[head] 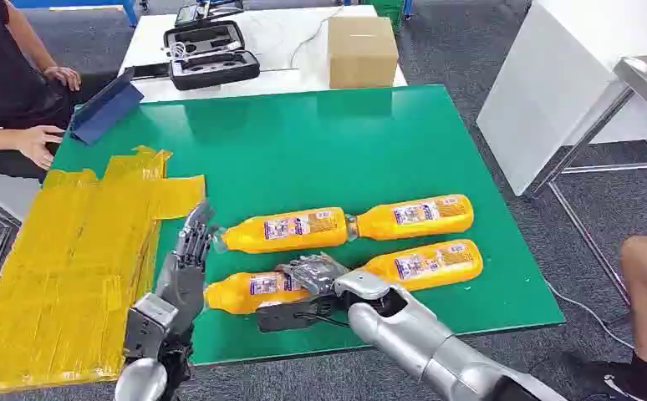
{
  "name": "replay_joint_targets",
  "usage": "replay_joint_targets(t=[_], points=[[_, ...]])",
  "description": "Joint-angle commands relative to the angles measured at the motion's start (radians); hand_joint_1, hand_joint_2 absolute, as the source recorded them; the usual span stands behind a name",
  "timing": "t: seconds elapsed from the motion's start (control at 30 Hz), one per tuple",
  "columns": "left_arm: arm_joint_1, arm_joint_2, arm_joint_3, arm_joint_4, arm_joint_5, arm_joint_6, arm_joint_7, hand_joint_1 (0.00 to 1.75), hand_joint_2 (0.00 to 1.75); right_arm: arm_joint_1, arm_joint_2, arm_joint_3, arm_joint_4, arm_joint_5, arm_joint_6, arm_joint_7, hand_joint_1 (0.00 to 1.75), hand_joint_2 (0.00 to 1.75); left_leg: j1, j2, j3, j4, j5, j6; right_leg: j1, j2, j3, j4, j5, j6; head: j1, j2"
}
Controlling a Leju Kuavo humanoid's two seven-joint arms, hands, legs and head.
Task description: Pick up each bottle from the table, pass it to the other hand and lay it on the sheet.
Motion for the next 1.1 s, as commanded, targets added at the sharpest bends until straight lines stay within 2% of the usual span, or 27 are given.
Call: replay_joint_targets(t=[0.03,0.1,0.2,0.27,0.3,0.33,0.4,0.57,0.6,0.63,0.67,0.7,0.73,0.8,1.1], points=[[0.01,-0.069,0.126,-0.017,0.134,0.285,-0.058,0.0,0.0,0.197,-0.032,-0.019,-0.008,-0.065,-0.126,0.088,1.75,1.75,0.002,-0.004,0.004,-0.002,0.0,-0.001,0.002,-0.005,0.006,-0.003,-0.001,-0.001,0.0,0.0],[0.025,-0.066,0.146,-0.029,0.152,0.329,-0.06,0.0,0.0,0.271,-0.03,-0.093,-0.079,-0.121,-0.189,0.068,1.75,1.75,0.002,-0.005,0.005,-0.003,-0.001,-0.001,0.002,-0.006,0.008,-0.005,-0.001,-0.002,0.0,0.0],[0.061,-0.1,0.218,-0.085,0.242,0.42,-0.12,0.0,0.0,0.362,-0.016,-0.204,-0.24,-0.13,-0.296,0.022,1.75,1.75,0.002,-0.006,0.005,-0.001,-0.002,-0.001,0.003,-0.007,0.005,-0.003,-0.003,-0.002,0.0,0.0],[0.084,-0.101,0.242,-0.114,0.297,0.438,-0.111,0.0,0.0,0.408,-0.003,-0.252,-0.335,-0.114,-0.325,0.008,1.75,1.75,0.002,-0.003,0.007,0.0,-0.006,-0.001,0.002,-0.003,0.0,-0.001,-0.007,-0.003,0.0,0.0],[0.091,-0.093,0.25,-0.121,0.359,0.42,-0.076,0.0,0.0,0.454,0.035,-0.31,-0.401,-0.1,-0.368,-0.046,1.75,1.75,0.002,-0.003,0.009,0.0,-0.008,-0.001,0.002,-0.003,0.002,-0.001,-0.008,-0.004,0.001,0.0],[0.094,-0.081,0.247,-0.119,0.384,0.396,-0.058,0.0,1.75,0.474,0.05,-0.324,-0.451,-0.081,-0.37,-0.058,1.75,1.75,0.002,-0.001,0.009,-0.001,-0.009,-0.003,0.002,-0.001,0.001,-0.001,-0.007,-0.003,0.0,0.0],[0.104,-0.02,0.193,-0.076,0.478,0.22,0.073,0.0,1.75,0.493,0.025,-0.324,-0.54,-0.104,-0.417,-0.108,1.75,1.75,0.001,-0.001,0.008,0.0,-0.009,-0.003,0.002,-0.001,0.009,0.0,-0.007,-0.003,0.0,0.0],[0.099,-0.028,0.196,-0.042,0.482,0.207,0.054,0.0,1.75,0.496,0.013,-0.327,-0.554,-0.107,-0.419,-0.109,1.75,1.75,0.001,-0.004,0.003,0.0,-0.008,-0.003,0.002,-0.003,0.006,0.0,-0.007,-0.003,0.0,0.0],[0.1,0.023,0.151,-0.031,0.566,0.073,0.12,0.0,1.75,0.484,0.016,-0.321,-0.545,-0.133,-0.444,-0.165,1.75,1.75,0.001,-0.003,0.004,0.0,-0.009,-0.003,0.003,-0.002,0.006,0.0,-0.008,-0.003,0.0,0.0],[0.1,0.052,0.13,-0.008,0.647,-0.039,0.165,0.0,1.75,0.469,0.009,-0.306,-0.548,-0.134,-0.451,-0.175,1.75,1.75,0.001,-0.002,0.005,-0.001,-0.01,-0.003,0.003,-0.002,0.007,-0.001,-0.008,-0.003,0.0,0.0],[0.103,0.071,0.125,0.018,0.692,-0.097,0.184,0.0,1.75,0.456,0.007,-0.298,-0.55,-0.15,-0.454,-0.189,1.75,1.75,0.002,-0.001,0.008,0.0,-0.011,-0.003,0.003,-0.002,0.01,-0.001,-0.009,-0.004,0.0,0.0],[0.102,0.118,0.085,0.049,0.704,-0.202,0.195,0.0,1.75,0.436,0.002,-0.283,-0.552,-0.16,-0.454,-0.2,1.75,1.75,0.001,0.001,0.008,0.001,-0.012,-0.003,0.003,-0.001,0.009,0.0,-0.01,-0.004,0.0,0.0],[0.103,0.13,0.078,0.071,0.739,-0.267,0.207,0.0,1.75,0.424,0.0,-0.275,-0.554,-0.164,-0.455,-0.203,1.75,1.75,0.0,0.001,0.003,-0.002,-0.008,-0.003,0.001,0.0,0.004,0.0,-0.007,-0.003,0.0,0.0],[0.108,0.15,0.059,0.088,0.77,-0.366,0.206,0.0,1.75,0.405,-0.003,-0.261,-0.552,-0.167,-0.454,-0.203,1.75,1.75,0.0,0.001,0.003,-0.002,-0.007,-0.003,0.0,0.001,0.003,-0.001,-0.006,-0.003,0.0,0.0],[0.109,0.154,0.031,0.05,0.727,-0.42,0.21,0.0,1.75,0.402,-0.009,-0.26,-0.549,-0.174,-0.452,-0.207,1.75,1.75,0.001,0.0,0.0,-0.001,-0.008,-0.003,0.001,-0.001,0.002,0.0,-0.007,-0.003,0.0,0.0]])
